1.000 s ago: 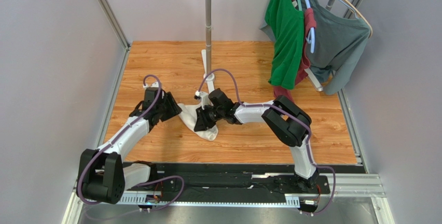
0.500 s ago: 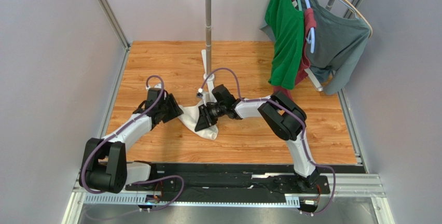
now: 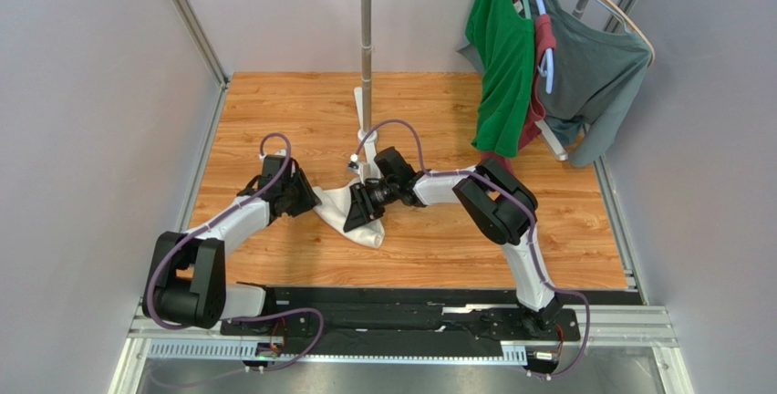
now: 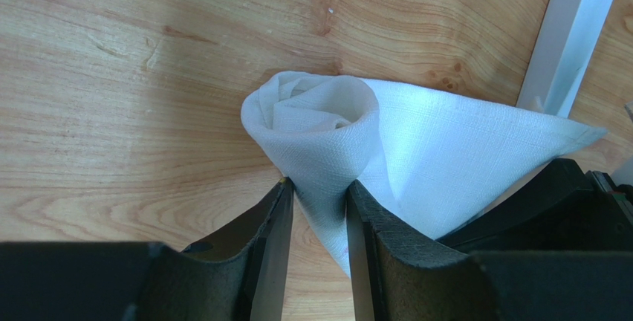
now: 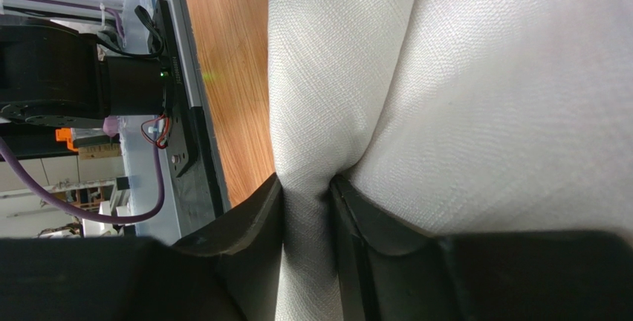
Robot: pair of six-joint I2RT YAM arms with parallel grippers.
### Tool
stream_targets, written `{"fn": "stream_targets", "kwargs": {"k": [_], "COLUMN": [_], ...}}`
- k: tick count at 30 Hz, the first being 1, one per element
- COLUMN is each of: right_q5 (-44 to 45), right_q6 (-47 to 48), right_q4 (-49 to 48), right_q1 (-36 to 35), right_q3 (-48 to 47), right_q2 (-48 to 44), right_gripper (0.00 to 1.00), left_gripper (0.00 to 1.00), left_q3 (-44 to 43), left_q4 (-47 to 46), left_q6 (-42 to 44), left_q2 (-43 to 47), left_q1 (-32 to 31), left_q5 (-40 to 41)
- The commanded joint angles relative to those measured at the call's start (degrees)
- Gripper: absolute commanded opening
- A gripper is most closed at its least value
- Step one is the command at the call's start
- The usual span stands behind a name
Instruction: Fold the napkin, place the utensils inside, and roll it up
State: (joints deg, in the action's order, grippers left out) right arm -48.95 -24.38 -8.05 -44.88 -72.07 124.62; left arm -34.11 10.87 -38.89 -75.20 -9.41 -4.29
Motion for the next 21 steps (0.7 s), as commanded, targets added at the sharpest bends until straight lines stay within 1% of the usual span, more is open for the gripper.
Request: {"fn": "stream_targets", "kwargs": {"k": [1,3,5,6,11,16,17,21], "right_q5": [3.9,5.3,7.5,8.5,17.4,25.9,28.3,33.1], "right_q6": [3.1,4.2,5.8,6.4,10.9,13.7,14.5,17.7], "right_q4": [13.2,15.3,18.5,19.6,26.4,27.1,26.8,25.3], "right_q1": [0.1,0.1,0.1,0.1,0.0,-1.9,-2.9,-6.7], "right_q3": [-0.1,-1.3,-2.1,-2.8,-4.7,-4.9,-4.9,-5.4], "right_q2": [-0.6,-2.7,-4.0,-5.6,-9.7,-14.7,-16.1,-18.2], "right_gripper": [0.45,0.54,0.59,0.66,0.68,0.68,0.68,0.68], "left_gripper": [0.4,0.39,0.39,0.39,0.38,0.38,0.38,0.38], "left_q3": [-1.9,-2.0,-2.2,-2.3,-2.7,-2.8,-2.8,-2.9], "left_q4": [1.8,2.0,2.0,2.0,2.2,2.3,2.3,2.4], "left_q6": [1.6,2.1,2.4,2.5,3.0,3.1,3.2,3.3], "left_q2": [-1.2,-1.4,-1.4,-1.7,-2.1,-2.2,-2.2,-2.3], "left_q1": [0.1,0.1,0.1,0.1,0.1,0.1,0.1,0.1], "left_q5": [2.4,2.4,2.5,2.6,2.5,2.5,2.5,2.4]}}
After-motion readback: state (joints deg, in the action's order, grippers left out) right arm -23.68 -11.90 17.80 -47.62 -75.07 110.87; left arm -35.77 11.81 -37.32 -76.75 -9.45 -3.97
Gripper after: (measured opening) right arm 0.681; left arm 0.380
